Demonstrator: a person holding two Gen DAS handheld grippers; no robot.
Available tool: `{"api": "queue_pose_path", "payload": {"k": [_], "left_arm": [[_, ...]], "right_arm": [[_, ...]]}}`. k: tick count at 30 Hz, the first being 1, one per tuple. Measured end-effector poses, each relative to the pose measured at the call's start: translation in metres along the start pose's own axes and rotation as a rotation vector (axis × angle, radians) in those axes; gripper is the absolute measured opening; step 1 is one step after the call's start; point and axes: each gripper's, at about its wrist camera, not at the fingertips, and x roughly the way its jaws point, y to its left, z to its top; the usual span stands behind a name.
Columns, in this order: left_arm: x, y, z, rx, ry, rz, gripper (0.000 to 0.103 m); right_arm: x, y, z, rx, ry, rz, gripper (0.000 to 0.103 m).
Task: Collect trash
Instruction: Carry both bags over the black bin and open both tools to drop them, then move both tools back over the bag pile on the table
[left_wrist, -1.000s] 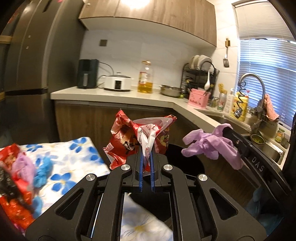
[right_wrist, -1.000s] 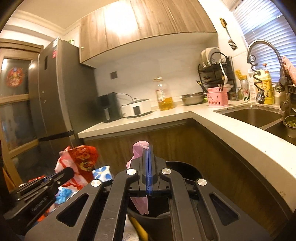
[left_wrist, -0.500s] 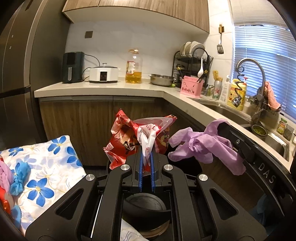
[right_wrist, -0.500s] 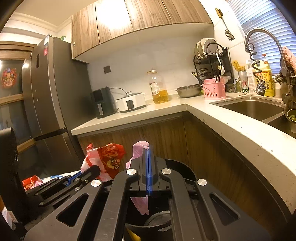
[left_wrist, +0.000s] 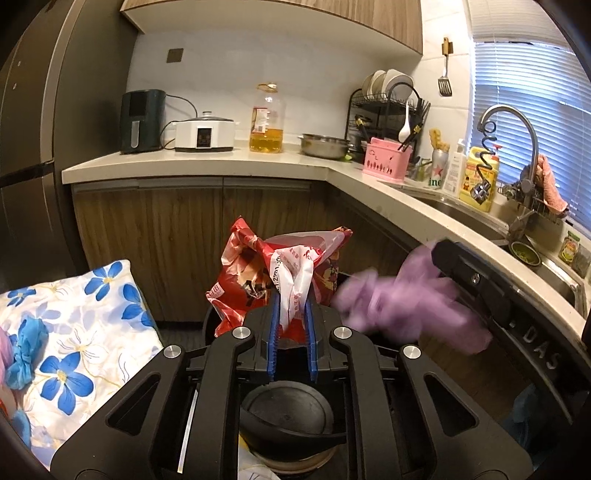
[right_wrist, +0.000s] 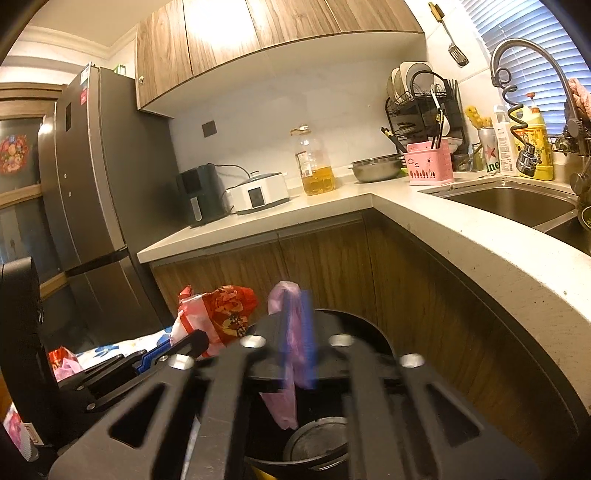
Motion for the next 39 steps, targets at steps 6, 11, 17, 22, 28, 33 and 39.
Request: {"api": "queue_pose_path", "payload": {"k": [6,11,17,22,28,33,39], "left_arm": [[-0.002,0.001,-0.003,-0.001,-0.01,0.021,0.061],[-0.015,0.008,-0.006,-0.005,-0.037,0.066,0.081],[-0.037,0.018,-0.013,-0.024,-0.046,0.101,0.086],[-0.063,0.024,-0.02,-0.034,-0.061,0.142,0.086],[-0.097,0.034,-0.029,-0.053,-0.081,0.179,0.087],[-0.128,0.044,-0.038,-0.074,-0.099,0.213,0.087],[-0.171,0.057,-0.055,-0.087,-0.121,0.284,0.087]], "right_arm": [[-0.005,-0.004,-0.001,0.019,-0.009,-0.034,0.046],[-0.015,-0.005,-0.003,0.025,-0.013,-0.044,0.059],[-0.032,0.005,-0.007,0.009,-0.021,-0.036,0.067],[-0.053,0.019,-0.01,-0.015,-0.041,-0.025,0.071],[-0.077,0.034,-0.014,-0.025,-0.061,0.008,0.074],[-0.096,0.052,-0.018,-0.049,-0.08,0.041,0.074],[-0.12,0.076,-0.029,-0.084,-0.099,0.077,0.074]]}}
